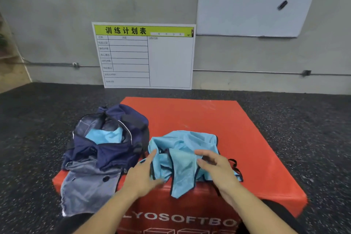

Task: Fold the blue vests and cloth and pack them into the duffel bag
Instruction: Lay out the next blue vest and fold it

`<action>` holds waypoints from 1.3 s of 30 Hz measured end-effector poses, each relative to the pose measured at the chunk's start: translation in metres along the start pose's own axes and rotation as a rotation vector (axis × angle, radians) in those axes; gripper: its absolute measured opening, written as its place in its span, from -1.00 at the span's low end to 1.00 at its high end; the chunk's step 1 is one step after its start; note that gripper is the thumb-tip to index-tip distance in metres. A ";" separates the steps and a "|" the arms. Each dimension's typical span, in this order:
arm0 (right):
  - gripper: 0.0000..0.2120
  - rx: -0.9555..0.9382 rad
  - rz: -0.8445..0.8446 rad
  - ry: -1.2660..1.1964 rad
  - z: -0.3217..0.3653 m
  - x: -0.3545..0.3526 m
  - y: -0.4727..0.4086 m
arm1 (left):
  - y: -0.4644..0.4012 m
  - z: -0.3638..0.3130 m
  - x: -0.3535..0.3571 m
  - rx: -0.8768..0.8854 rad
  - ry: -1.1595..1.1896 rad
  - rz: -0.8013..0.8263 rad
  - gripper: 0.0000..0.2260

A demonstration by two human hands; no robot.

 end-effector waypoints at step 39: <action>-0.55 -0.212 0.073 -0.294 0.327 -0.114 -0.123 | 0.021 -0.206 -0.331 0.336 1.254 0.251 -0.52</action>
Point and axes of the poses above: each hand's wrist, its own y-axis away from the middle knuckle, its own x-axis out of the palm, z = x × y, the point moved 4 cm from there along -y, towards the middle knuckle, and after that the axes turned 14 degrees about -x, right-handed, at the moved point
